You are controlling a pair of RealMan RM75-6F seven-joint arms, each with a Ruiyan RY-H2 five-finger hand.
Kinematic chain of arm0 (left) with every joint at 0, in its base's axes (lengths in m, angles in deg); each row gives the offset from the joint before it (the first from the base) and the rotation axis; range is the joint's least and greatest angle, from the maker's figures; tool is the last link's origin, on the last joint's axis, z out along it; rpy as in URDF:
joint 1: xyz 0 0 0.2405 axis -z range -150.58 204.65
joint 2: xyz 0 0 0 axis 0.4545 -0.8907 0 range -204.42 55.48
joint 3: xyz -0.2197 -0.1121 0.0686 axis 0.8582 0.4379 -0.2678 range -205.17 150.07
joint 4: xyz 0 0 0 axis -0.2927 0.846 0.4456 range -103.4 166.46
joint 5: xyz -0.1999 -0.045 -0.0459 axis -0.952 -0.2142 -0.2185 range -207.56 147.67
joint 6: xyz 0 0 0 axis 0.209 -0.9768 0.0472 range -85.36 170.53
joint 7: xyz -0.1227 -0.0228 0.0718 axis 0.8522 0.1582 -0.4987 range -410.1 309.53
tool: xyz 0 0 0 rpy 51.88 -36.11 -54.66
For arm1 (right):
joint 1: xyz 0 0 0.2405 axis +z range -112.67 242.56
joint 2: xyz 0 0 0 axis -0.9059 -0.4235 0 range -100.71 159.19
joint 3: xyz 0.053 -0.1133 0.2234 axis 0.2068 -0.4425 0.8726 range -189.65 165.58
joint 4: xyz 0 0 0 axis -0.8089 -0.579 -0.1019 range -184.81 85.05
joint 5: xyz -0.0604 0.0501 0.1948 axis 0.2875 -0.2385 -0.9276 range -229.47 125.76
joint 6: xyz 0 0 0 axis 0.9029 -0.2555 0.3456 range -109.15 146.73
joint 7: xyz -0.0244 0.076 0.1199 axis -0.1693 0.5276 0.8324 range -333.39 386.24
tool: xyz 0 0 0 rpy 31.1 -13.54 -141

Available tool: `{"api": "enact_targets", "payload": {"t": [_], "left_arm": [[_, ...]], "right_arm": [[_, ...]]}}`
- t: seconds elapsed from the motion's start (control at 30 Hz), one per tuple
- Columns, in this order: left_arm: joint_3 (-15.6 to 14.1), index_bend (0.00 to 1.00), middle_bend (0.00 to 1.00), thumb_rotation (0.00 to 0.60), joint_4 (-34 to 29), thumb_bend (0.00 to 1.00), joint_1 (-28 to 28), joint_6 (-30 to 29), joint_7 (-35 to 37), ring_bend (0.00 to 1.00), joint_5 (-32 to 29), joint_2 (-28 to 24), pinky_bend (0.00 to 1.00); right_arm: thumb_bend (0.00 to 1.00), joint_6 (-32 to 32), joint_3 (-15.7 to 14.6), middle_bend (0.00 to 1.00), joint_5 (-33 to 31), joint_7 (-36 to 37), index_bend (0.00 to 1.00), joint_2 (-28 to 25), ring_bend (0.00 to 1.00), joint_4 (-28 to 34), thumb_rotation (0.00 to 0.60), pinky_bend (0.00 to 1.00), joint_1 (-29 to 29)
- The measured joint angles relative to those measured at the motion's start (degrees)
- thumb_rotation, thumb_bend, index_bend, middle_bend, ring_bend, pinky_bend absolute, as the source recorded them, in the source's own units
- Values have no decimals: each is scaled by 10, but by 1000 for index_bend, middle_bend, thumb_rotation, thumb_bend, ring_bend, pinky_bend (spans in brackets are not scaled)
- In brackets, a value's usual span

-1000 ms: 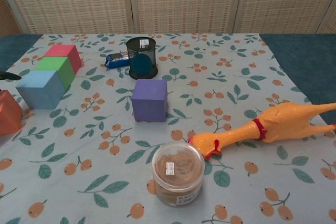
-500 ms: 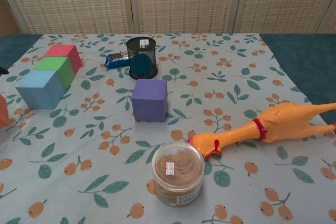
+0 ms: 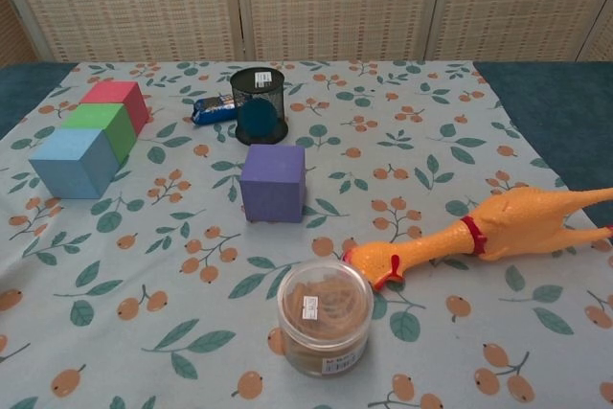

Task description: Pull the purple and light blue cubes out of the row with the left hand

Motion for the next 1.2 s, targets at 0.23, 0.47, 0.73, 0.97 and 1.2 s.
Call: {"api": "enact_targets", "payload": {"t": [0.23,0.47,0.73,0.97,1.2], "left_arm": [[3,0,0,600,-6,283,-3,-10,39,44,5,-8,121],[27,126,268,600,-4,375,-5,-49,62,218,8,-6,146],[127,253,368,600,71,508,24,-65,101,282,-72,44,178],[155,246,295,600,165,466,89,132,109,204,-166,85,155],[168,241,278,600,226,533,140,226,78,185,-225,123,150]], "right_arm": [[170,-3,0,0,-2,-1,0,1,0,-2,600,23,1],[170,-7,0,0,-2,0,0,2,0,-4,600,23,1],[169,-1,-2,0,0,-4,0,-5,0,0,600,23,-1],[170,-1,2,0,-7,-2,0,-8,0,2,600,23,-2],[169,-12,3,0,-12,-2,0,-7,0,-2,600,23,1]]}}
